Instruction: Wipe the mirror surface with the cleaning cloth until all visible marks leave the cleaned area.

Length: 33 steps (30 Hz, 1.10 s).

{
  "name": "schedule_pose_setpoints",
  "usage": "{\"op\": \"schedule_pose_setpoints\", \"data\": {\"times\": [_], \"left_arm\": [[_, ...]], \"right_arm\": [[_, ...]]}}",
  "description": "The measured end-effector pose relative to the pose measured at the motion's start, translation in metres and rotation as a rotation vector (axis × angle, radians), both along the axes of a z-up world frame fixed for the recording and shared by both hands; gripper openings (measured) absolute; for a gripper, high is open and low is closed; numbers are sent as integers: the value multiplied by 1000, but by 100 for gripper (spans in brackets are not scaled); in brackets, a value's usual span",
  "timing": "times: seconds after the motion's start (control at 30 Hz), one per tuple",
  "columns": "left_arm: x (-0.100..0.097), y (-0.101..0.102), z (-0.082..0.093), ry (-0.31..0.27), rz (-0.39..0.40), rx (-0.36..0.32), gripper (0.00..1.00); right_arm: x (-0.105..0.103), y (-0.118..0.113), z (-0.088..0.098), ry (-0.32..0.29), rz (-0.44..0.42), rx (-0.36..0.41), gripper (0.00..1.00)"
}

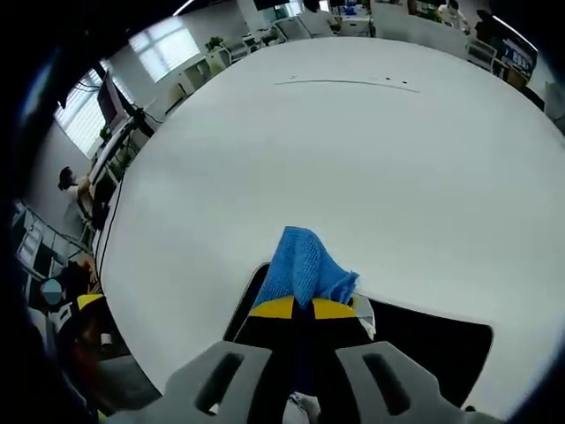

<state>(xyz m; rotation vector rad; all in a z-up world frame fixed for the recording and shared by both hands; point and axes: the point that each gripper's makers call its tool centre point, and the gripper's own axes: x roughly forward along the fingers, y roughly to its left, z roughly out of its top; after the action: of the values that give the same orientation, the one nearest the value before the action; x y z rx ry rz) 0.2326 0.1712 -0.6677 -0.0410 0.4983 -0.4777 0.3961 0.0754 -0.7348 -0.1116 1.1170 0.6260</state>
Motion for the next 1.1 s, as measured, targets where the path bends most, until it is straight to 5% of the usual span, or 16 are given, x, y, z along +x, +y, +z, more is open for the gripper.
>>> {"op": "schedule_pose_setpoints", "data": {"times": [1.1], "left_arm": [[1,1,1,-1,20,-22,99]], "right_arm": [[7,-27,-4,15,-108,-6,0]]}}
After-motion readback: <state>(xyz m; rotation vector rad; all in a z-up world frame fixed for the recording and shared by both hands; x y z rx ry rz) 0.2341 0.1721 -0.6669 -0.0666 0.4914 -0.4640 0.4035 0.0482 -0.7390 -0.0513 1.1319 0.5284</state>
